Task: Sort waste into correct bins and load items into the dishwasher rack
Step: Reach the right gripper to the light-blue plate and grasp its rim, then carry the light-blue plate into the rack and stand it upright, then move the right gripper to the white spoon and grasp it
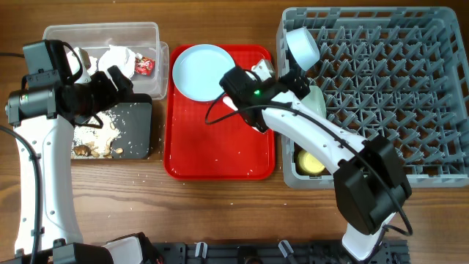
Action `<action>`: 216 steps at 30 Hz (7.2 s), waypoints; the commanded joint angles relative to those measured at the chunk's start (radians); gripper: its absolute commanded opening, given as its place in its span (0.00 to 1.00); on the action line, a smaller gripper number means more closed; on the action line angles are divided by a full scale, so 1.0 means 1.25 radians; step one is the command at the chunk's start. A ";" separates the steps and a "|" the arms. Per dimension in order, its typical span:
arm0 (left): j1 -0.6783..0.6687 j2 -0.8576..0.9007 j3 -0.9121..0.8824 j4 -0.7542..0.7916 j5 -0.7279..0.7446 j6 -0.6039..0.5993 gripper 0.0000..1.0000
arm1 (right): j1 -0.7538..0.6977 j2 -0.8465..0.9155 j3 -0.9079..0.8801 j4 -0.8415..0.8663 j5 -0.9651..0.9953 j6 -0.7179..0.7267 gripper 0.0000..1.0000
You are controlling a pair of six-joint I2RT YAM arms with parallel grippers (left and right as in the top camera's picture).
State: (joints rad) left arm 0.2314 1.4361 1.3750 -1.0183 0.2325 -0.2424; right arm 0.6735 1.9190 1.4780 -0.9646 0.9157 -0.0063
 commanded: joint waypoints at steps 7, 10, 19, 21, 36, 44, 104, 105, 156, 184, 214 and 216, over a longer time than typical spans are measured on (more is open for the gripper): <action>0.002 -0.012 0.009 0.000 -0.002 -0.001 1.00 | -0.070 -0.056 0.255 0.128 -0.610 -0.039 0.98; 0.002 -0.012 0.009 0.000 -0.002 -0.001 1.00 | -0.095 -0.050 0.241 0.188 -0.923 -0.023 0.96; 0.002 -0.012 0.009 0.000 -0.002 -0.001 1.00 | -0.100 0.053 0.179 0.278 -0.840 0.281 0.89; 0.002 -0.012 0.009 0.000 -0.002 -0.001 1.00 | -0.100 0.074 0.179 0.279 -0.840 0.283 0.87; 0.002 -0.012 0.009 0.000 -0.002 -0.001 1.00 | -0.100 0.182 0.179 0.287 -0.806 0.427 0.70; 0.002 -0.012 0.009 0.000 -0.002 -0.001 1.00 | -0.100 0.242 0.177 0.306 -0.773 0.474 0.57; 0.002 -0.012 0.009 0.000 -0.002 -0.001 1.00 | -0.344 -0.151 0.123 0.212 0.104 -0.139 0.04; 0.002 -0.012 0.009 0.000 -0.002 -0.001 1.00 | -0.345 -0.142 0.109 0.244 0.104 -0.172 0.04; 0.002 -0.012 0.009 0.000 -0.002 -0.001 1.00 | -0.285 -0.144 0.109 0.245 -1.141 0.049 0.94; 0.002 -0.012 0.009 0.000 -0.002 -0.001 1.00 | -0.118 0.072 0.108 0.199 -0.988 0.197 0.87; 0.002 -0.012 0.009 0.000 -0.002 -0.001 1.00 | -0.119 0.196 0.106 0.151 -0.717 0.552 0.63; 0.002 -0.012 0.009 0.000 -0.002 -0.001 1.00 | -0.121 0.198 0.106 0.148 -0.717 0.552 0.62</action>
State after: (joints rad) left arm 0.2314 1.4361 1.3750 -1.0183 0.2325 -0.2424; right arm 0.5228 2.1418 1.6119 -0.7731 -0.0250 0.6292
